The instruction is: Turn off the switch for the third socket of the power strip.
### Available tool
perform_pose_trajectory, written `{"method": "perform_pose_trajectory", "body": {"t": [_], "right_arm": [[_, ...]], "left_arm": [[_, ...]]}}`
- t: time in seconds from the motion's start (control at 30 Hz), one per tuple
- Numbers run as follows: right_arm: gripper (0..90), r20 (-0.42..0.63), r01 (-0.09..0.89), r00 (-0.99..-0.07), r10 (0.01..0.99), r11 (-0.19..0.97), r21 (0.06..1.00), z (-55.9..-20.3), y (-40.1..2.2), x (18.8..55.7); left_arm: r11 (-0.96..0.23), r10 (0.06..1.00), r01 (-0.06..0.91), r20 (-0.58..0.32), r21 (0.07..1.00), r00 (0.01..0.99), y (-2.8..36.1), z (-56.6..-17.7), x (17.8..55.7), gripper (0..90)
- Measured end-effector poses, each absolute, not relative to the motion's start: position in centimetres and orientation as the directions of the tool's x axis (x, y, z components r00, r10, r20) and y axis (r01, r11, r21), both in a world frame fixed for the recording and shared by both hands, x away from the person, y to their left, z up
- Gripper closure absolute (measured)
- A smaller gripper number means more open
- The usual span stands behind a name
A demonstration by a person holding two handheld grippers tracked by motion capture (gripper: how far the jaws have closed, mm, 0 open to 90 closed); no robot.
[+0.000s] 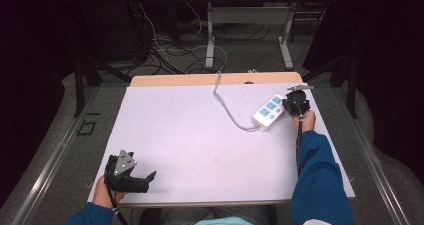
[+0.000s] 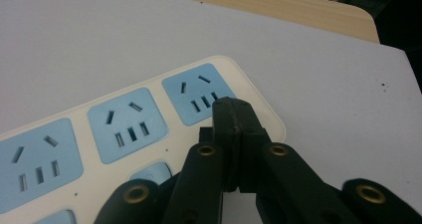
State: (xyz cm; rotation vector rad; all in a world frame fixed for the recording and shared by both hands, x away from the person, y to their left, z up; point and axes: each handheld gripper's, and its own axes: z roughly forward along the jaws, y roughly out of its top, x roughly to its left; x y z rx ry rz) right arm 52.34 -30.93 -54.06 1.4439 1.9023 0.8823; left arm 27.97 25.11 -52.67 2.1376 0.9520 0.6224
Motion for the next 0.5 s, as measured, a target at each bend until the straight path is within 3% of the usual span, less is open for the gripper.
{"method": "perform_pose_trajectory", "body": {"t": [0.5], "right_arm": [[90.0, -0.07, 0.581, -0.238, 0.969, 0.2, 0.789, -53.99, -30.77, 52.32]], "left_arm": [[-0.484, 0.776, 0.437, 0.141, 0.758, 0.615, 25.12, -52.65, 27.98, 0.7]]}}
